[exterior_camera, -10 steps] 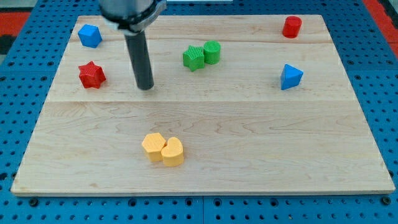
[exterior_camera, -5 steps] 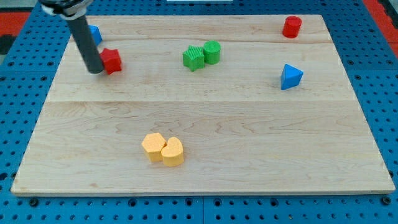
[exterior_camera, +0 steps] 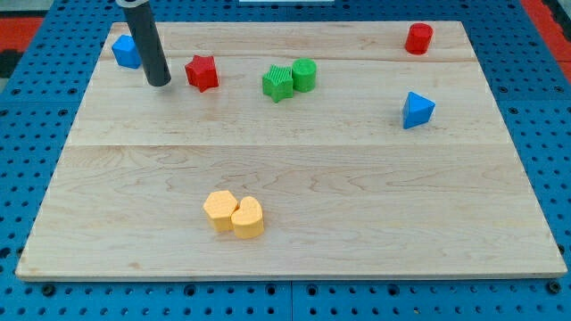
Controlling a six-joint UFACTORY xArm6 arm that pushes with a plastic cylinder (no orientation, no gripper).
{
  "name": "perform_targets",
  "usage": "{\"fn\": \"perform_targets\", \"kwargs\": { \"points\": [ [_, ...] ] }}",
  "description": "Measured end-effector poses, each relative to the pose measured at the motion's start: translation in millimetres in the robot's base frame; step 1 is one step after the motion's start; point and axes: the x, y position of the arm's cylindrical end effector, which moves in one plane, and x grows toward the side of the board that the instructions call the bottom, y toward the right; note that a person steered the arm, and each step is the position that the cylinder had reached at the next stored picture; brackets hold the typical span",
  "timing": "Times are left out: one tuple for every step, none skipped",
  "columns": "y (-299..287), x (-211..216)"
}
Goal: Move the red star towards the red circle
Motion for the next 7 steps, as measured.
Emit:
{"fn": "perform_targets", "kwargs": {
  "points": [
    [26, -14],
    [65, -33],
    [100, -42],
    [68, -30],
    [70, -5],
    [97, -24],
    [139, -43]
  ]
}}
